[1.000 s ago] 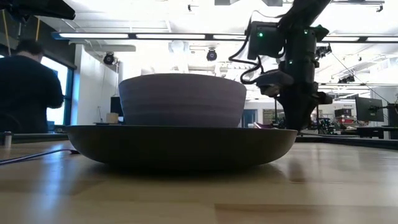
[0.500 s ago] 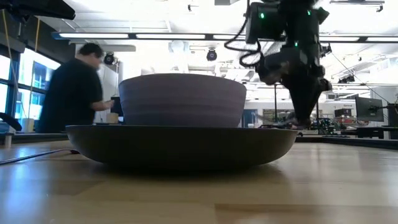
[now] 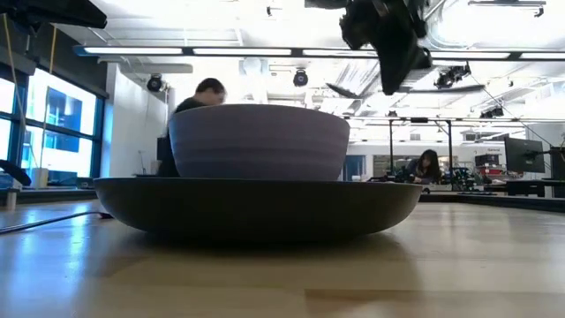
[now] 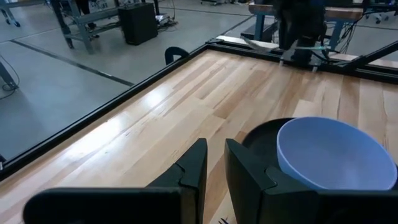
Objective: Set table place
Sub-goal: Put the violet spoon into the violet bowl
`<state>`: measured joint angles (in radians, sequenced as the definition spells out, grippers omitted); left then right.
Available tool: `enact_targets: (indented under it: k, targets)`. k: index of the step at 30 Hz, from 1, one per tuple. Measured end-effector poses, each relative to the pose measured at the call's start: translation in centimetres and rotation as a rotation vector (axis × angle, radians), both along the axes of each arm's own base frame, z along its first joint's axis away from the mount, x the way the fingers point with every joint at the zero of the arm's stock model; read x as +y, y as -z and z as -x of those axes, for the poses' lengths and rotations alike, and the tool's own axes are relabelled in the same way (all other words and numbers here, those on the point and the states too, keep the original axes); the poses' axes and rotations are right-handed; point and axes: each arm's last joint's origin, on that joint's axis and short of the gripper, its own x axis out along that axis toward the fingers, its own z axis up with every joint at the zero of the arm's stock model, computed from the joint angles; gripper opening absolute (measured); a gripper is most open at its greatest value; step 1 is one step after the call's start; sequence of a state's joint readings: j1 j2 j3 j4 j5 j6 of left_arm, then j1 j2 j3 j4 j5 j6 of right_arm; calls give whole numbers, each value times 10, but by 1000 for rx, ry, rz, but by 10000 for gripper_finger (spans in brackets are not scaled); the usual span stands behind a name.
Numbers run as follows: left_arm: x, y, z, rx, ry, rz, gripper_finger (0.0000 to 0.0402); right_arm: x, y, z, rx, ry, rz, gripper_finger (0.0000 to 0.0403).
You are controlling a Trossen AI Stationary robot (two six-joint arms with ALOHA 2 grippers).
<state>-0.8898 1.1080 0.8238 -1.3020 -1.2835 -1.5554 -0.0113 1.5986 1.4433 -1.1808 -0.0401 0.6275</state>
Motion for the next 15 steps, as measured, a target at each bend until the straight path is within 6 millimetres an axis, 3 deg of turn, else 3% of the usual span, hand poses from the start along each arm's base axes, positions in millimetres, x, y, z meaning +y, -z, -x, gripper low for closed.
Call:
enact_targets:
  k: [6,15]
  targets:
    - [3,-2,2,-14,-6,2,46,13,-19,-12,17,-66,16,0]
    - [11,-10,9,-68,-6,20,46,34,-25,-49,48,-204,19,0]
